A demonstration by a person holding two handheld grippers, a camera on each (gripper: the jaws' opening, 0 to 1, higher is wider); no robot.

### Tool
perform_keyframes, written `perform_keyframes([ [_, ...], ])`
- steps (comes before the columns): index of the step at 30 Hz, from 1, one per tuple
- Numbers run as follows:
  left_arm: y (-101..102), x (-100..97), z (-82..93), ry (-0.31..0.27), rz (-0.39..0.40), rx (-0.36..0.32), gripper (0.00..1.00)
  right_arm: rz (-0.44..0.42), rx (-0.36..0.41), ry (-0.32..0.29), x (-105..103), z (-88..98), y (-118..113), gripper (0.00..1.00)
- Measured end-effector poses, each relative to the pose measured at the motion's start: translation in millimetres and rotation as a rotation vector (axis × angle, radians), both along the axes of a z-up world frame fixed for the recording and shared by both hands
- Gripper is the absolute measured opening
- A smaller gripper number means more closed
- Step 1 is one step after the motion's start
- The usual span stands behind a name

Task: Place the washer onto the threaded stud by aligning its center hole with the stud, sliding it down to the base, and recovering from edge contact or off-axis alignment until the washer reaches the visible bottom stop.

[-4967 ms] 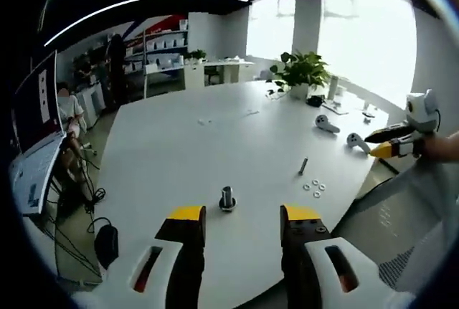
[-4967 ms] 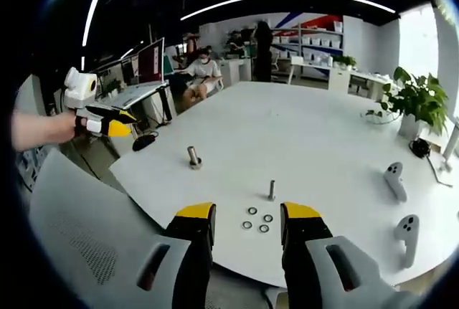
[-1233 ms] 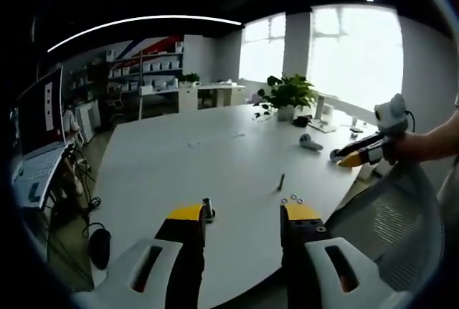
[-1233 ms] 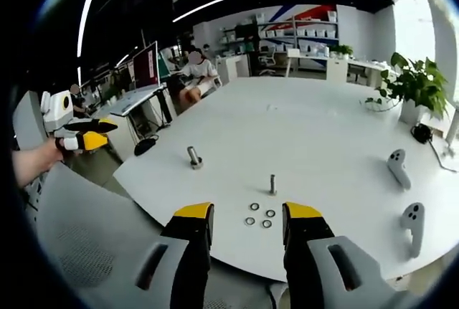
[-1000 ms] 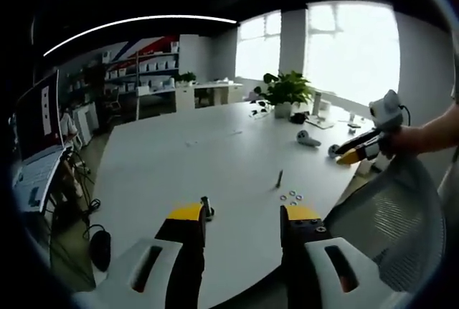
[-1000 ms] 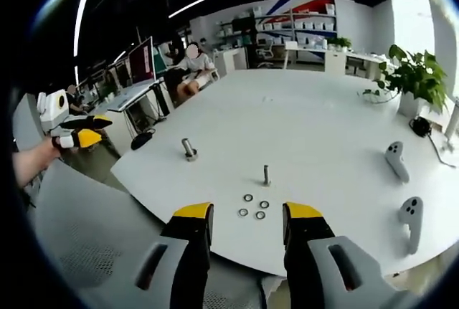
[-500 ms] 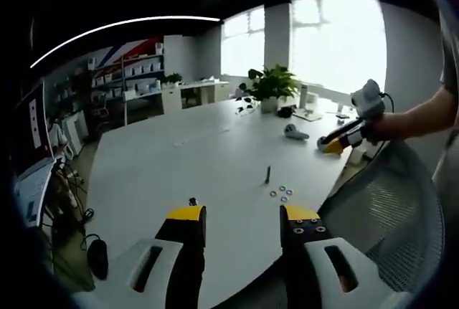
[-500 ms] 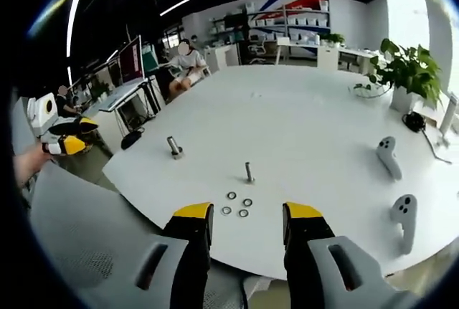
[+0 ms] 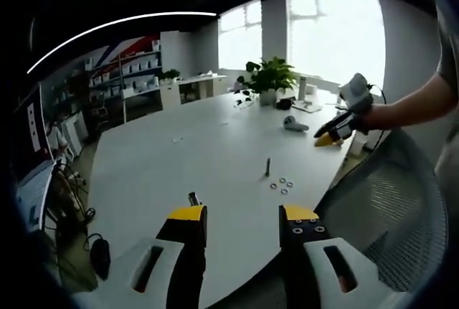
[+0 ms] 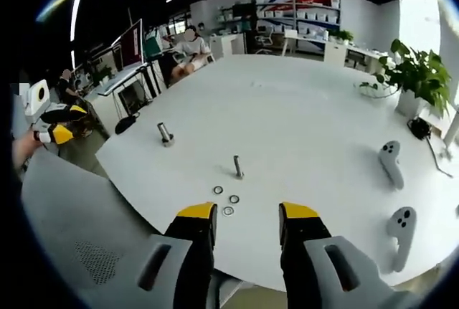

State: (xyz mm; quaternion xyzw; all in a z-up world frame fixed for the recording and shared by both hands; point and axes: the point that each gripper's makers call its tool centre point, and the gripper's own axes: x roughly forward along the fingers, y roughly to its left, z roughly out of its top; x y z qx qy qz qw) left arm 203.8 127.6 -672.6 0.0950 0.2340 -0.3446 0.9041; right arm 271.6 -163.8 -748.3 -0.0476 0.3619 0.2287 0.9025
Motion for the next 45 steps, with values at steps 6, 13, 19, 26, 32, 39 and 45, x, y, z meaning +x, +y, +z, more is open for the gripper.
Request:
perform_keyframes([
  [6, -2, -1.8, -5.6, 0.013, -0.016, 0.027, 0.38, 0.026, 0.012, 0.046, 6, -13.2, 10, 0.33],
  [13, 0, -2.1, -8.5, 0.012, -0.018, 0.051, 0.38, 0.099, 0.007, 0.144, 8, -36.6, 30, 0.27],
  [19, 1, -1.3, -8.6, 0.018, -0.009, 0.043, 0.38, 0.147, -0.022, 0.249, 7, -67.8, 44, 0.27],
  [26, 1, -2.4, -12.2, 0.027, -0.015, 0.06, 0.37, 0.267, -0.162, 0.299, 3, -98.4, 52, 0.26],
  [32, 1, -3.3, -12.9, 0.026, -0.02, 0.065, 0.37, 0.297, -0.204, 0.327, 2, -114.2, 55, 0.23],
  [39, 1, -4.4, -13.5, 0.028, -0.022, 0.065, 0.37, 0.311, -0.248, 0.338, 7, -120.2, 52, 0.23],
  [45, -1, -6.3, -15.2, 0.035, -0.037, 0.071, 0.37, 0.326, -0.249, 0.356, 9, -123.5, 54, 0.23],
])
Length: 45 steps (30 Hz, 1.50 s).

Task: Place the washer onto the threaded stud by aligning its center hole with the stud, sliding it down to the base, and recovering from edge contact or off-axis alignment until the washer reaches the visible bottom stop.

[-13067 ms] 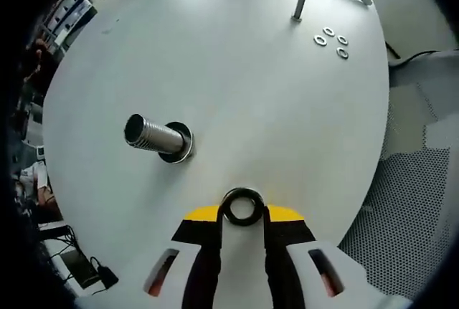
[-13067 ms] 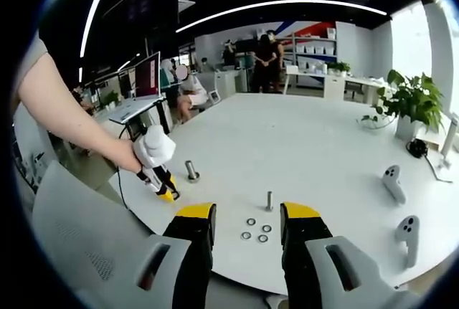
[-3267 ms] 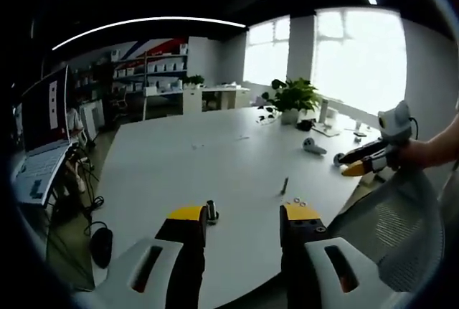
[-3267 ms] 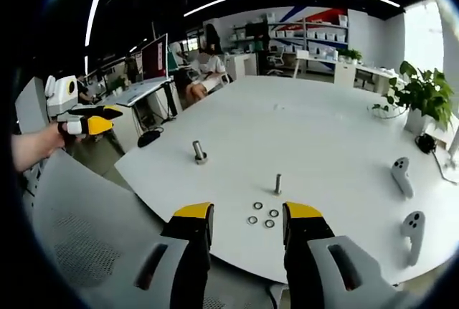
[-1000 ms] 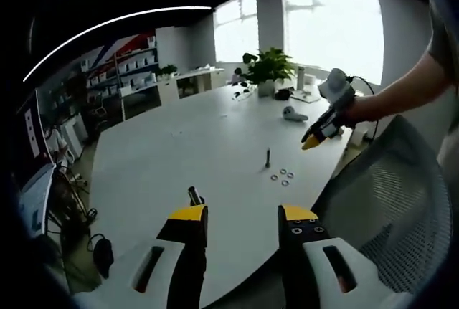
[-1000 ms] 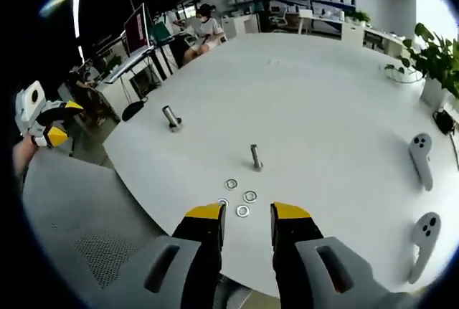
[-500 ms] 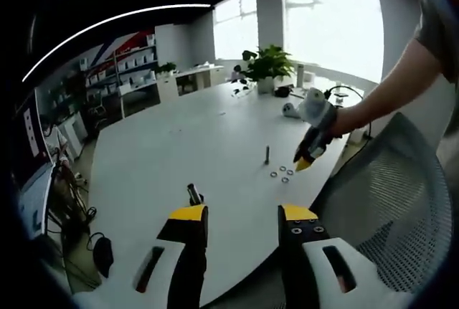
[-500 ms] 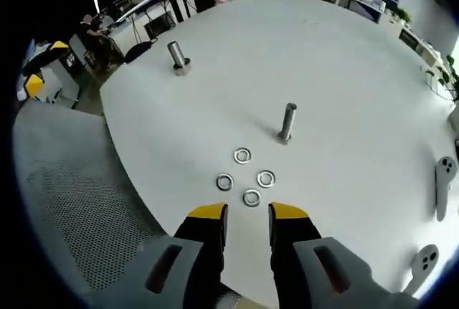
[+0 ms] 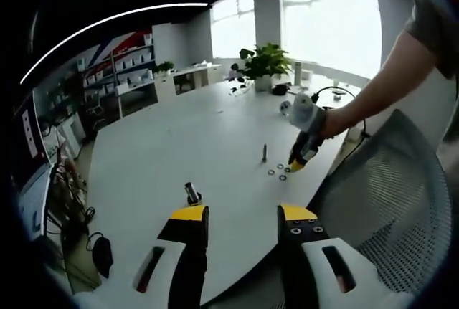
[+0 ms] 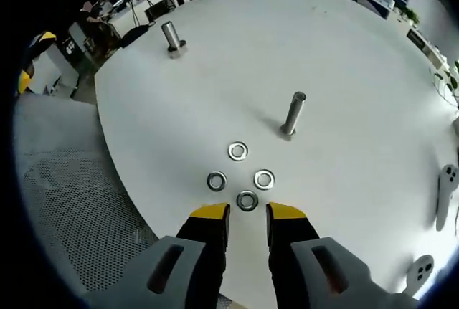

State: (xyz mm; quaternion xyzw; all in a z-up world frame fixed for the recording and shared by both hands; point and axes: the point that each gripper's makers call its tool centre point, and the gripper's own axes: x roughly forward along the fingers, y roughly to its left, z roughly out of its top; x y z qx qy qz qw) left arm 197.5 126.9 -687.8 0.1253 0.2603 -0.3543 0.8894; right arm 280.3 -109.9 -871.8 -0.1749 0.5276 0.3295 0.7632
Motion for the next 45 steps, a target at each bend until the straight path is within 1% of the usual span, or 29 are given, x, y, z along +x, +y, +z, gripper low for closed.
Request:
perform_keyframes([
  [1, -0.2, -0.1, -0.1, -0.002, -0.002, 0.002, 0.37, 0.001, 0.0, 0.002, -0.3, -0.6, 1.0, 0.23],
  [2, -0.4, -0.2, -0.5, -0.002, -0.003, 0.003, 0.37, 0.014, -0.016, 0.005, -0.6, -2.9, 0.0, 0.23],
  [3, -0.7, -0.3, -0.5, -0.002, -0.004, 0.003, 0.37, 0.034, -0.024, -0.012, 1.5, -2.0, -0.9, 0.21],
  [6, -0.6, 0.0, -0.2, -0.005, -0.003, 0.005, 0.36, 0.044, -0.033, -0.004, 1.1, -1.8, 0.5, 0.19],
  [7, -0.4, 0.2, -0.2, -0.004, -0.001, 0.005, 0.36, 0.064, -0.044, -0.006, 0.6, -1.8, 0.6, 0.19],
  [9, 0.2, 0.6, -0.5, -0.003, 0.0, 0.005, 0.36, 0.142, -0.084, -0.024, 0.5, -2.8, -0.2, 0.19],
  [11, 0.0, 0.8, -0.1, -0.005, -0.001, 0.004, 0.36, 0.242, -0.12, -0.043, 0.1, -3.4, 1.5, 0.19],
  [12, 0.1, 0.8, 0.0, -0.006, -0.002, 0.006, 0.36, 0.272, -0.128, -0.034, -1.0, -4.0, 2.5, 0.18],
  [16, 0.7, 0.9, -0.8, -0.005, 0.0, 0.012, 0.36, 0.273, -0.135, 0.004, 1.3, -4.5, 3.0, 0.18],
  [17, 0.9, 0.8, -1.3, -0.003, 0.001, 0.014, 0.36, 0.276, -0.149, 0.019, 1.3, -4.1, 2.5, 0.17],
  [20, 1.1, 0.1, -2.4, -0.004, -0.001, 0.026, 0.35, 0.326, -0.198, 0.038, 0.5, -4.8, 2.4, 0.17],
  [22, 0.7, -0.3, -2.4, -0.004, -0.004, 0.027, 0.35, 0.322, -0.222, 0.056, 0.7, -5.3, 3.0, 0.17],
  [23, 0.3, -1.0, -3.5, 0.003, -0.008, 0.029, 0.35, 0.333, -0.243, 0.067, 0.7, -5.6, 3.1, 0.17],
  [24, 0.2, -1.6, -4.3, 0.006, -0.01, 0.032, 0.34, 0.352, -0.254, 0.072, 0.4, -5.6, 3.0, 0.17],
  [27, -0.2, -1.3, -3.8, 0.001, -0.013, 0.034, 0.34, 0.37, -0.269, 0.089, 1.1, -5.7, 3.8, 0.16],
  [29, -0.2, -0.9, -2.9, -0.002, -0.012, 0.029, 0.34, 0.38, -0.273, 0.088, 2.1, -5.9, 3.0, 0.15],
  [32, 0.8, -0.9, -3.5, 0.001, -0.009, 0.029, 0.34, 0.413, -0.266, 0.081, 1.4, -5.3, 3.4, 0.15],
  [34, 0.5, -1.1, -3.3, -0.004, -0.01, 0.032, 0.34, 0.437, -0.275, 0.078, 0.7, -5.8, 3.6, 0.15],
  [35, 0.2, -1.2, -3.1, -0.005, -0.012, 0.031, 0.34, 0.473, -0.303, 0.076, 1.0, -6.3, 3.5, 0.15],
  [38, 0.5, -1.3, -3.7, -0.003, -0.013, 0.035, 0.34, 0.513, -0.391, 0.097, 0.4, -7.2, 5.1, 0.15],
  [39, 0.3, -1.4, -3.7, -0.002, -0.013, 0.035, 0.34, 0.544, -0.432, 0.106, 0.1, -7.3, 5.9, 0.15],
  [41, 0.4, -1.6, -4.1, 0.0, -0.014, 0.035, 0.34, 0.581, -0.48, 0.115, 0.8, -8.1, 6.4, 0.15],
  [42, 0.7, -1.7, -4.5, 0.001, -0.013, 0.038, 0.34, 0.591, -0.503, 0.132, 0.6, -8.4, 6.5, 0.15],
  [45, 0.9, -1.9, -4.5, 0.001, -0.012, 0.039, 0.34, 0.571, -0.518, 0.159, 2.8, -9.6, 7.8, 0.14],
])
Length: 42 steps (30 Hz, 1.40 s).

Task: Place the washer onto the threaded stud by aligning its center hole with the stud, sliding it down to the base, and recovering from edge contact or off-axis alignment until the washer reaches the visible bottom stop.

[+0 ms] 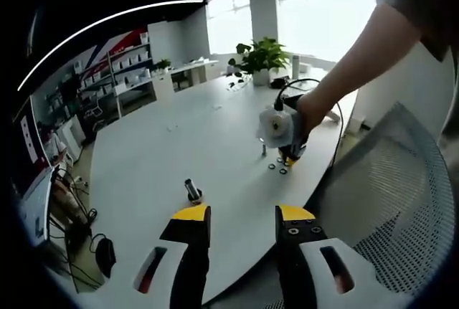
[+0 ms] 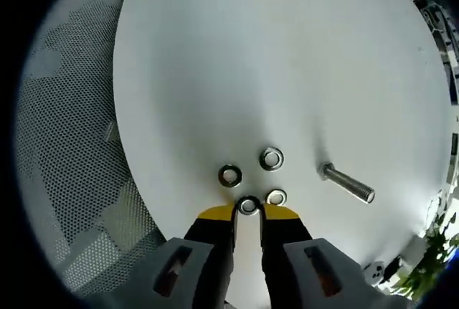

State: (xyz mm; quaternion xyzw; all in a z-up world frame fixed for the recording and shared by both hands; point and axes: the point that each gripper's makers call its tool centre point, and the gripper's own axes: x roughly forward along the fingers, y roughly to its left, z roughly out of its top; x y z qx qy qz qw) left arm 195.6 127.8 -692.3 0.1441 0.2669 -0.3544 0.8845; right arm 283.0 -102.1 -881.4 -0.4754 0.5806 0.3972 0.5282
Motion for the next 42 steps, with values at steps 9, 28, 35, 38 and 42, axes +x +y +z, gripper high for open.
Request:
perform_keyframes([
  [9, 1, 1.5, 0.5, -0.007, 0.007, 0.003, 0.34, -0.1, 0.138, -0.023, 0, 2.8, -3, 0.13],
  [28, 0, 1.5, 1.9, 0.004, 0.004, -0.019, 0.35, -0.293, 0.36, -0.065, -1, 18.1, -15, 0.12],
  [35, -1, 2.4, 3.5, -0.002, 0.006, -0.028, 0.35, -0.297, 0.393, -0.093, 10, 38.9, -15, 0.12],
  [38, -1, 2.2, 3.2, -0.004, 0.002, -0.023, 0.35, -0.29, 0.411, -0.108, 18, 49.1, -13, 0.13],
  [42, -1, 2.7, 3.8, -0.006, 0.004, -0.025, 0.36, -0.276, 0.439, -0.136, 30, 64.6, -9, 0.13],
])
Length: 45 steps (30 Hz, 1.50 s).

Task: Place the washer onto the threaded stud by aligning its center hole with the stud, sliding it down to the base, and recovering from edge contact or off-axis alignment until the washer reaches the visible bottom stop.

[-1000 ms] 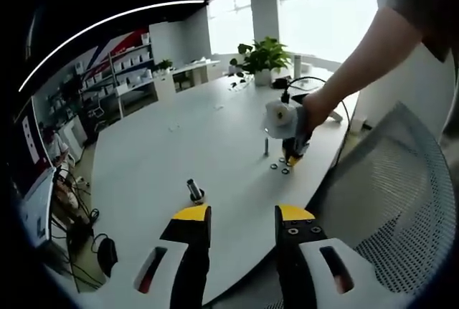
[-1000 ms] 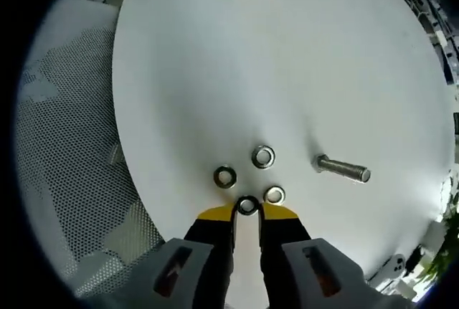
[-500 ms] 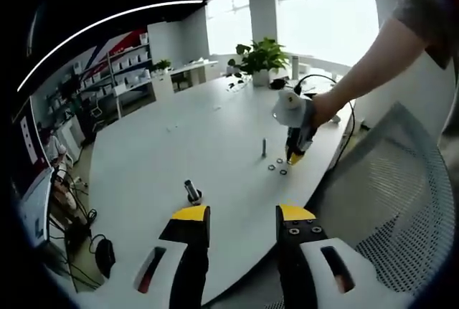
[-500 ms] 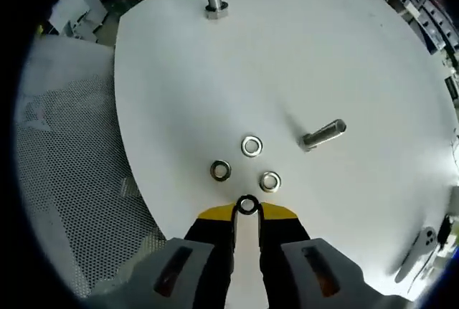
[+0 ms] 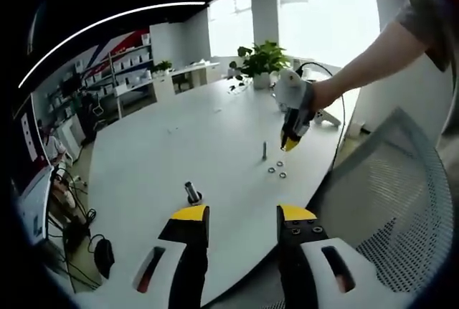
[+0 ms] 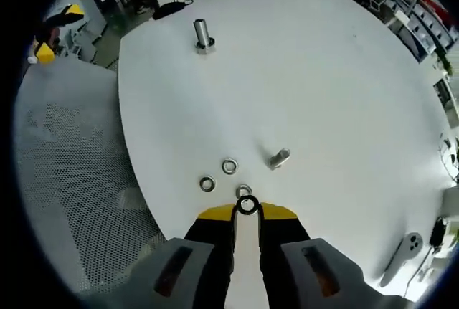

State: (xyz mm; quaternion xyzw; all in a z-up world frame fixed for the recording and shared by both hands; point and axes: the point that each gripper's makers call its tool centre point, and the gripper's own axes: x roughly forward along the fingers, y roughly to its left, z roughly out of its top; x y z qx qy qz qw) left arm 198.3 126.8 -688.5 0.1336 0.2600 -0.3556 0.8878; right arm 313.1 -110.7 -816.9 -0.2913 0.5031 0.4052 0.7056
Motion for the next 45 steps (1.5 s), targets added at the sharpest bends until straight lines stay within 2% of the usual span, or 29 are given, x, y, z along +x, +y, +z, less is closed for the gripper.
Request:
perform_keyframes([
  [3, 1, 0.2, -0.1, -0.001, 0.001, 0.002, 0.36, -0.012, 0.02, -0.009, 6, 8.3, 3, 0.13],
  [12, 0, -0.4, -1.2, 0.001, -0.004, 0.01, 0.36, 0.005, 0.025, -0.039, 19, 15.9, 10, 0.13],
  [19, 0, -0.9, -1.2, 0.0, -0.005, 0.012, 0.36, 0.012, 0.031, -0.059, 21, 23.9, 23, 0.13],
  [29, 0, -0.6, -1.0, -0.002, -0.003, 0.011, 0.36, 0.043, -0.017, -0.065, 25, 17.6, 22, 0.13],
  [45, 1, 0.0, -1.3, 0.0, -0.002, 0.011, 0.36, 0.057, -0.036, -0.038, 31, 6.9, 22, 0.13],
])
